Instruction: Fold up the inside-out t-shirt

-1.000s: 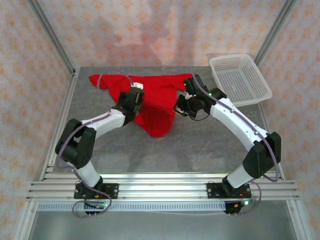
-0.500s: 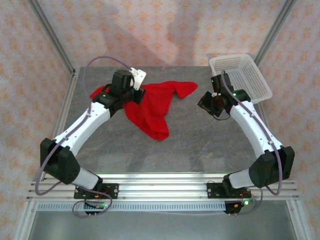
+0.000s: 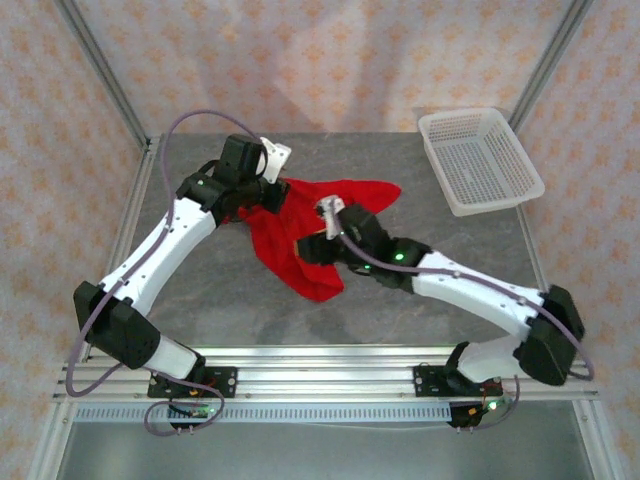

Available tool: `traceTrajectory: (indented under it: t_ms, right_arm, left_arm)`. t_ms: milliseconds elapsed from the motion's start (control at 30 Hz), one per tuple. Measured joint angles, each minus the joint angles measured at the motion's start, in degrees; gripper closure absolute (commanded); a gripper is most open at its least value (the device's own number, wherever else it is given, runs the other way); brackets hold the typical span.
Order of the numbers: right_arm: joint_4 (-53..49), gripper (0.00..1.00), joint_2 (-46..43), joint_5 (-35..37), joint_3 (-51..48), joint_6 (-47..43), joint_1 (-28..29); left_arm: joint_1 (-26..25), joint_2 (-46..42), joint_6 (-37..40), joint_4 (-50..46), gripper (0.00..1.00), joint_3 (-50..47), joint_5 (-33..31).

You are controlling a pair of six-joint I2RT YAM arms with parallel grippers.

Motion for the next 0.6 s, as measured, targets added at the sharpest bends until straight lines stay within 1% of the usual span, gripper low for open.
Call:
traceTrajectory:
  t_ms: [67,100,133,200,233,267,333,367,433,500,533,600]
  right_arm:
    - [4.20,0.38,3.76,1.22,0.02,-3.98,1.03]
    - [5.38,0.41,5.22,2.14,0.13,-5.51,1.20]
    - [6.38,0.45,7.21,4.26,0.48,-7.37,1.33]
    - [6.86,0.55,10.78,10.71,1.86,-9.90,1.44]
    - [7.02,0.57,12.39,15.28,2.47,-10.71,1.44]
    - [7.19,0.57,13.68,20.44,2.82,-11.32,1.42]
    - [7.19,0.55,15.04,29.42,2.80,-12.57,0.81]
    - [6.80,0.51,15.19,32.83,2.80,-12.57,-0.15]
    - [5.11,0.45,15.06,36.76,2.84,-11.32,-2.86]
    - [1.66,0.41,15.06,38.84,3.23,-9.09,-6.84]
    - [-0.79,0.40,15.06,39.15,3.50,-7.52,-9.09]
    - [-4.28,0.38,14.88,38.40,3.76,-6.01,-11.72]
  left_arm:
    - [0.00,0.00,-0.87,-0.09,1.00,0.15,-0.02]
    - [0.00,0.02,-1.31,-0.17,1.00,0.15,-0.04]
    - [0.00,0.13,-1.73,-0.15,1.00,0.15,-0.04]
    - [0.00,0.42,-2.45,-0.20,1.00,0.15,-0.04]
    - [0.00,0.66,-2.75,-0.28,1.00,0.22,-0.04]
    - [0.00,0.94,-2.91,-0.66,1.00,0.42,-0.11]
    - [0.00,1.49,-2.93,-1.42,1.00,0.90,-0.24]
    - [0.00,1.62,-2.89,-1.64,1.00,0.94,-0.24]
    - [0.00,1.64,-2.69,-2.47,1.00,1.01,0.09]
    - [0.00,1.75,-2.45,-3.39,1.00,1.27,1.60]
    - [0.00,2.03,-2.27,-4.11,1.00,1.64,3.04]
    - [0.00,3.02,-2.27,-5.27,1.00,2.25,5.90]
